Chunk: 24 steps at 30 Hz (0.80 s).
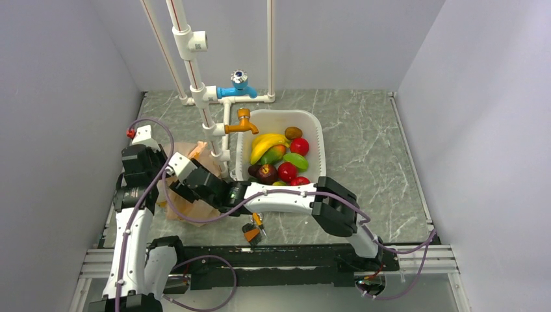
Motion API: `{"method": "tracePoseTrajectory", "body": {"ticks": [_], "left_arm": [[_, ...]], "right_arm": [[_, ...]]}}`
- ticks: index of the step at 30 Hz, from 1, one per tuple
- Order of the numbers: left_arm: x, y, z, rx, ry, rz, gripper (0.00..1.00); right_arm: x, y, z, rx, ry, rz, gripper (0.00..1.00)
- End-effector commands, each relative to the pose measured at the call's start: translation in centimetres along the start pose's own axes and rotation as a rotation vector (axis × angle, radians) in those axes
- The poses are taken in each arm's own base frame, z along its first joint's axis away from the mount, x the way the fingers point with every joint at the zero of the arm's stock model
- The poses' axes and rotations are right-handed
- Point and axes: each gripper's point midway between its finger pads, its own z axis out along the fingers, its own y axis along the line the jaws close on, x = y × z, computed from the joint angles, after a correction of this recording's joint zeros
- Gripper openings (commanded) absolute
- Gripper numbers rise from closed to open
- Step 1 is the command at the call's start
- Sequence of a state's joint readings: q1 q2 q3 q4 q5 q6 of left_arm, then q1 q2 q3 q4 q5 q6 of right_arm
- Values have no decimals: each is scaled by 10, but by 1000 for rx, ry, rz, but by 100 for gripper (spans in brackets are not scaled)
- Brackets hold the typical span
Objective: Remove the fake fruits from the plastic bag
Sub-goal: Untie the plastic bag at the center of the board.
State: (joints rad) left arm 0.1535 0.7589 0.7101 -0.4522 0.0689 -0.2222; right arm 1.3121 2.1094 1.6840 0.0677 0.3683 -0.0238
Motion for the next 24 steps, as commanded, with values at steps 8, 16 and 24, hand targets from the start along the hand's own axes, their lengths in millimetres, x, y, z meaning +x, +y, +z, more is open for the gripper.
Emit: {"method": "tracePoseTrajectory", "body": {"ticks": [8, 16, 24], "left_arm": [[-12, 16, -3, -106, -52, -4, 0], [-15, 32, -8, -208, -70, -39, 0], [-14, 18, -14, -133, -80, -48, 0]], "right_arm": [[-40, -22, -42, 30, -177, 127, 14], [-12, -14, -88, -101, -233, 196, 11], [6, -11, -103, -146, -185, 157, 16]]}}
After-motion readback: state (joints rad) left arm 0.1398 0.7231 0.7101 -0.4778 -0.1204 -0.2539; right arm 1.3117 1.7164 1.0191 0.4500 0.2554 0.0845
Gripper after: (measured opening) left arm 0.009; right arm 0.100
